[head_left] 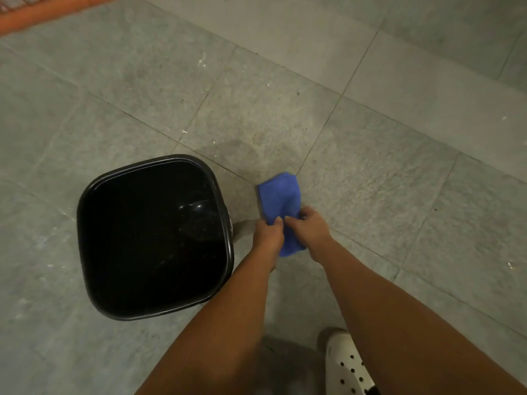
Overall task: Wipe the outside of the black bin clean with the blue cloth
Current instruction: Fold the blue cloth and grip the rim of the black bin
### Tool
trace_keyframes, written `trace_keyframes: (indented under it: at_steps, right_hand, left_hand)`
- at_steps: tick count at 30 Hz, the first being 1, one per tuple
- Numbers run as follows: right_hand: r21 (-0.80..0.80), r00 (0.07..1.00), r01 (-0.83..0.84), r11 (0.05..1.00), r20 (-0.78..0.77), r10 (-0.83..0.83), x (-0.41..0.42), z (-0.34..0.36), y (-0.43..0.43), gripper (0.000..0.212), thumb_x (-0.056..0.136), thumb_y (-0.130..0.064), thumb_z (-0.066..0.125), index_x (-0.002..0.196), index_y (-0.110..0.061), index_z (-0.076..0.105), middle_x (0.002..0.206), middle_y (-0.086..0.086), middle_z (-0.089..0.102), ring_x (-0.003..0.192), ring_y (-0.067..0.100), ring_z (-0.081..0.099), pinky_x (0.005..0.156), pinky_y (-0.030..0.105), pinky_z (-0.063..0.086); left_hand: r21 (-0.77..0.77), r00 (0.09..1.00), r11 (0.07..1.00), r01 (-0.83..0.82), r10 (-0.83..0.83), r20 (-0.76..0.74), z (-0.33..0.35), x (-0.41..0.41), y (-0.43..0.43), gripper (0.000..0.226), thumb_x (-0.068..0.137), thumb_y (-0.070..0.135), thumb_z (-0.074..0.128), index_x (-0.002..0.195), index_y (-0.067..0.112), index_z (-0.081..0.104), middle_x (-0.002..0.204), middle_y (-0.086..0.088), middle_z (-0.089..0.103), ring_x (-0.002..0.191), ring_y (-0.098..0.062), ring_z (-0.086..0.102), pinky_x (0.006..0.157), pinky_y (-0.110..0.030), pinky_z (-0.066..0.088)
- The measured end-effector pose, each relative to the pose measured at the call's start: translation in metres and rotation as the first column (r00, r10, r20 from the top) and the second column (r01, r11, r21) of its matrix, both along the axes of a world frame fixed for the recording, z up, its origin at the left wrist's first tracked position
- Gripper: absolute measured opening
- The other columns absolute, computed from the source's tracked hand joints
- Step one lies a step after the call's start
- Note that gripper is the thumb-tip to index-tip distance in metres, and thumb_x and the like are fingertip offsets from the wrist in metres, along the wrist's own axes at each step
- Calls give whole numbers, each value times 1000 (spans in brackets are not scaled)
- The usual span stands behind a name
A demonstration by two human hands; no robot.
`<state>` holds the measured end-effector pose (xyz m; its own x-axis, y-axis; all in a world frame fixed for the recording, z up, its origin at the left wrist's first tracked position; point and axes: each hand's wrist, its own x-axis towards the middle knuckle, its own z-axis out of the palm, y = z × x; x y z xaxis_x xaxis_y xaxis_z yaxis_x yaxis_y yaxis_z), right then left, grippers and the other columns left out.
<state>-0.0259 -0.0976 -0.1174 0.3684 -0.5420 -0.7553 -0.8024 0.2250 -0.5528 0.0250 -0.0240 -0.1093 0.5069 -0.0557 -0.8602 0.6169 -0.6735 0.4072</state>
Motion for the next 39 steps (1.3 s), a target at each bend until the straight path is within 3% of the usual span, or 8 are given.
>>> trace_keyframes:
  at_steps: [4,11,19,22,25,30,33,39]
  right_hand:
    - [72,977,177,981,105,-184,3,12,2,19,76,-19,66,61,-16,54,61,3,55,65,20,54,58,31,45]
    - [234,915,268,934,240,-323,-11,50,-4,15,81,-15,63,67,-9,61,60,2,60,57,9,59,52,22,46]
    - [331,855,337,881,284,-434,-26,97,-15,29,75,-5,56,50,-16,46,58,5,48,59,18,46,52,28,37]
    - [411,831,319,854,312,-461,-28,118,-17,9,75,-11,63,68,-7,61,76,11,61,76,26,58,68,37,49]
    - [485,858,251,838,290,-425,-32,135,-19,45,75,-27,73,102,7,62,102,20,68,95,34,66,86,46,53]
    - [460,848,262,849,311,-430,-33,160,-22,26,72,-19,73,90,-3,61,100,19,68,89,32,67,77,41,54]
    - [527,850,156,835,359,-386,-35,169,-25,37,75,-17,63,109,-3,63,111,18,67,103,33,63,89,43,51]
    - [461,849,287,840,284,-446,-39,163,-20,22,78,-7,61,98,-14,55,104,13,64,96,31,62,74,40,52]
  left_hand:
    - [15,999,999,-39,39,-7,8,-3,0,53,98,45,38,135,7,46,131,-14,55,116,-29,54,97,-40,44]
    - [-28,991,993,-119,116,-72,44,-10,-6,59,98,52,30,133,8,45,125,-12,54,107,-26,52,87,-37,42]
    - [-360,945,913,-190,270,186,102,-28,0,18,92,35,59,101,19,62,93,5,63,92,-16,61,83,-33,49]
    - [-411,947,905,-114,223,230,124,-32,2,19,93,33,57,105,21,63,94,6,65,89,-11,63,84,-34,52]
    - [-460,947,882,-99,225,228,142,-33,5,24,95,32,53,116,22,61,102,5,67,95,-13,65,84,-33,53]
    - [-291,923,950,116,5,384,164,-36,14,32,99,36,43,118,14,57,106,-2,63,99,-21,60,87,-35,48]
    - [-162,832,944,288,-163,530,169,-35,24,34,99,33,43,116,10,59,103,-6,62,97,-23,60,79,-28,42]
    - [255,446,893,370,-411,795,170,-27,59,34,94,25,54,120,5,59,116,-20,52,104,-33,44,87,-37,36]
